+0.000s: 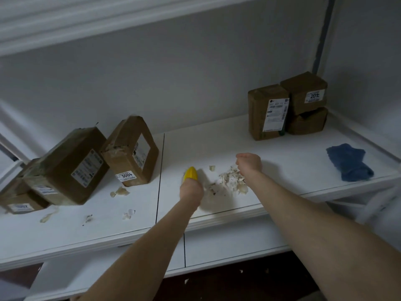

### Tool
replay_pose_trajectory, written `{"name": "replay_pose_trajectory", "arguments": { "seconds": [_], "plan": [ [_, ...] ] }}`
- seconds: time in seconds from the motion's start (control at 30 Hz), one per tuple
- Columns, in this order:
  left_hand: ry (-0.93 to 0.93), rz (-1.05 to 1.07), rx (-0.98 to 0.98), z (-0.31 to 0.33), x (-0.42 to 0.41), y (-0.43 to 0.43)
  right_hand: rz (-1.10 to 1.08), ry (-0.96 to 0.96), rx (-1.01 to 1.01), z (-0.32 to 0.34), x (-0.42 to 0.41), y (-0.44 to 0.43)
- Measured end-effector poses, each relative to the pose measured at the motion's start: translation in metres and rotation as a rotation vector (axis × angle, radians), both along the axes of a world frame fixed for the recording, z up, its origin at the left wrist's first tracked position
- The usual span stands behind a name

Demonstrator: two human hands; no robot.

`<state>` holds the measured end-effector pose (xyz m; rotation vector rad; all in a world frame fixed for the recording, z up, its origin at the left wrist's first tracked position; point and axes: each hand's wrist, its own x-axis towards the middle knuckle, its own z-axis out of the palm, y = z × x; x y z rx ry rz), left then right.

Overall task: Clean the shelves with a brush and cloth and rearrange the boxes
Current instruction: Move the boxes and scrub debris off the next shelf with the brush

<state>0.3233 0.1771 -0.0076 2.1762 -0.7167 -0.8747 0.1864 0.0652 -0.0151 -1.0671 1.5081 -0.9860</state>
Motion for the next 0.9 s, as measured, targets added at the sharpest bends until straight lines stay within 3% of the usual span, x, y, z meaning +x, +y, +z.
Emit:
{"name": "replay_pose_trajectory", "arguments": {
  "seconds": [0.1, 0.23, 0.4, 0.47, 0.6, 0.73, 0.9],
  "plan": [
    [0.213, 0.101, -0.065, 0.002, -0.026, -0.003, -0.003, -0.009, 0.004, 0.002, -0.001, 0.003],
    [0.333, 0.058, -0.067, 0.011, -0.045, -0.009, -0.009, -0.002, 0.006, 0.007, -0.003, 0.007],
    [0.085, 0.015, -0.087, 0.021, -0.032, -0.015, 0.020, -0.005, -0.007, 0.016, 0.002, 0.006],
    [0.100, 0.066, -0.110, 0.017, -0.018, -0.017, 0.032, 0.022, -0.020, 0.019, 0.003, 0.005],
    [0.163, 0.010, -0.075, 0.014, -0.025, -0.018, 0.138, 0.228, -0.075, 0.018, 0.008, 0.006],
    [0.056, -0.097, -0.093, 0.023, -0.019, -0.030, 0.304, 0.532, -0.126, 0.019, 0.029, 0.010],
    [-0.067, -0.055, -0.181, 0.032, 0.023, -0.048, 0.438, 0.899, -0.201, 0.016, 0.053, 0.007]
  ]
}}
